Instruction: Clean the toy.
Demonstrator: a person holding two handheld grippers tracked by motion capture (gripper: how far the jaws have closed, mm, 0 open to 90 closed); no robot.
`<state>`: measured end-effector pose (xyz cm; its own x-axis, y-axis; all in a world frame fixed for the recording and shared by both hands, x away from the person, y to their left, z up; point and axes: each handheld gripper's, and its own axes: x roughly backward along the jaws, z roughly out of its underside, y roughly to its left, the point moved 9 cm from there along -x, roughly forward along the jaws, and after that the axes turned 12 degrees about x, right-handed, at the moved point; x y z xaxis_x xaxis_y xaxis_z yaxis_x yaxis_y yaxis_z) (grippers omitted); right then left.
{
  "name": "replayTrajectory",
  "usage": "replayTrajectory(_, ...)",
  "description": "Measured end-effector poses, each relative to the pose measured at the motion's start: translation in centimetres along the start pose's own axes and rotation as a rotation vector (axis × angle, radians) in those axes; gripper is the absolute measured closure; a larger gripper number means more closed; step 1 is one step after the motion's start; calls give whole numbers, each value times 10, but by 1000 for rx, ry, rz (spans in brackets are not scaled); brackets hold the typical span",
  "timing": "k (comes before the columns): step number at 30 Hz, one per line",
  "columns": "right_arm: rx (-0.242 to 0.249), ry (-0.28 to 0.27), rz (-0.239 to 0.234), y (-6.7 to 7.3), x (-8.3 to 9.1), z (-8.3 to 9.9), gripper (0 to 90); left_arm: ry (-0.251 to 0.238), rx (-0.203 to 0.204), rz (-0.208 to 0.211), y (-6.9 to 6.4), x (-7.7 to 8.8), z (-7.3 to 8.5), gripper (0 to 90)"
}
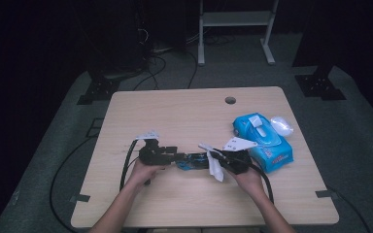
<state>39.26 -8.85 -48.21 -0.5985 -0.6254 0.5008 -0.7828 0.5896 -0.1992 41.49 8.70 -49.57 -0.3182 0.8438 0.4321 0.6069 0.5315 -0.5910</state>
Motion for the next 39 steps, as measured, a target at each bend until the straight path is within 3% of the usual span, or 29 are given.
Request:
replayTrajectory(21, 17, -2, -12, 8, 6, 1, 849, 4, -7, 12, -2, 1, 5, 377)
replayTrajectory(39, 50, -25, -18, 22, 17, 3, 849, -9, -51, 19, -8, 5, 15, 381)
